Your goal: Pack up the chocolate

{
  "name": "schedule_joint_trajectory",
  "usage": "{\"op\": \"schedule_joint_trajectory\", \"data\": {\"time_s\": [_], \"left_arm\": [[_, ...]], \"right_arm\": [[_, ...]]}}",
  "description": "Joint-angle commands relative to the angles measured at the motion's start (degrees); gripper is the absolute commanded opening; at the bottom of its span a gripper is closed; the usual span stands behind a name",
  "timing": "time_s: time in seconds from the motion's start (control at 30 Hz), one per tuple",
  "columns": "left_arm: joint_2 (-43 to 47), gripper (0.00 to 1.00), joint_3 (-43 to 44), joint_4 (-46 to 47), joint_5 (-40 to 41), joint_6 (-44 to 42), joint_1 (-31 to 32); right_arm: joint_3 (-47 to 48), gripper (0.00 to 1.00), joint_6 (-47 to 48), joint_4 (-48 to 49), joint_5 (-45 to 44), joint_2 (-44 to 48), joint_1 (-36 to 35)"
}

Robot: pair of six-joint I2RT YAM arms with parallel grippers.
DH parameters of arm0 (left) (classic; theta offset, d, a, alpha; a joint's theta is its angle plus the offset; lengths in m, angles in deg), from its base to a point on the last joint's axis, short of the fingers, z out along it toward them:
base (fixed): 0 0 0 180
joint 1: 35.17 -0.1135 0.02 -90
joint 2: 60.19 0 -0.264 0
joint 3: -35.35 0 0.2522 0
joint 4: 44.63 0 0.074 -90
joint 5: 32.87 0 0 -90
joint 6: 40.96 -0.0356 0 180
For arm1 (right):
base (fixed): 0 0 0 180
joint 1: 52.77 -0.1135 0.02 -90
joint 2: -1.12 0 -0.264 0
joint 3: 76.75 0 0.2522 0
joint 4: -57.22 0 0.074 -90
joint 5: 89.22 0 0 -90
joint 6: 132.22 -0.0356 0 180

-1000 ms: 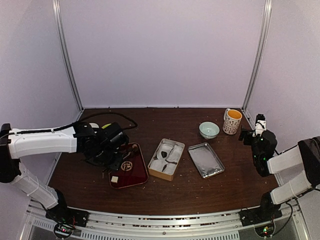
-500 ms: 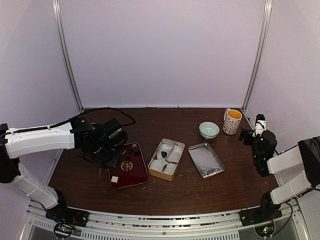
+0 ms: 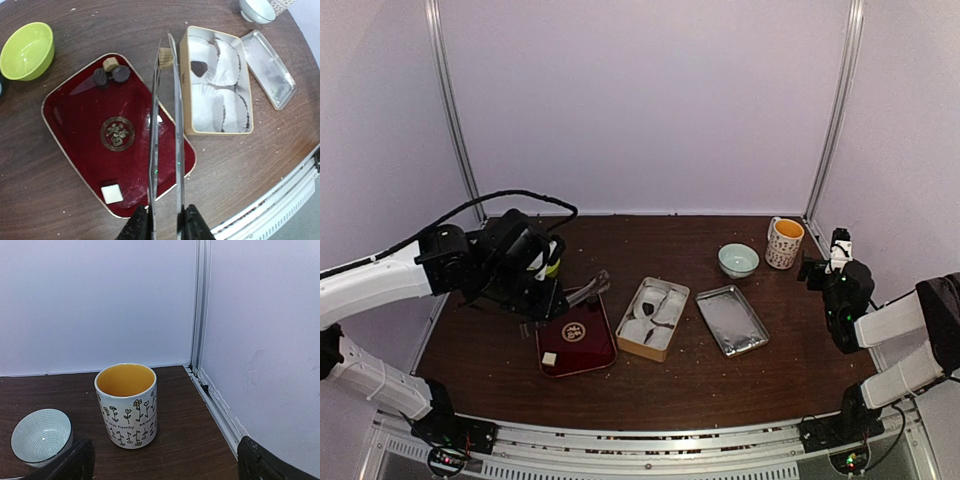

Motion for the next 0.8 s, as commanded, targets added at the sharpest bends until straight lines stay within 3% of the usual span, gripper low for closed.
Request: {"op": "schedule_joint_trajectory", "data": {"time_s": [0.0, 0.27, 0.77], "left_arm": [[-2.4, 0.23, 2.9, 9.7, -5.6, -2.2, 0.6], [-8.5, 0.23, 5.2, 17.2, -10.2, -5.1, 1.9], [-18.9, 0.22, 8.9, 20.6, -11.3, -5.9, 3.1]], "right_arm": [[0.7, 1.0, -0.6, 0.0, -0.5, -0.1, 0.4], [0.7, 1.0, -0.6, 0.0, -0.5, -0.1, 0.4], [0.7, 1.0, -0.6, 0.1, -0.5, -0.1, 0.4]]}}
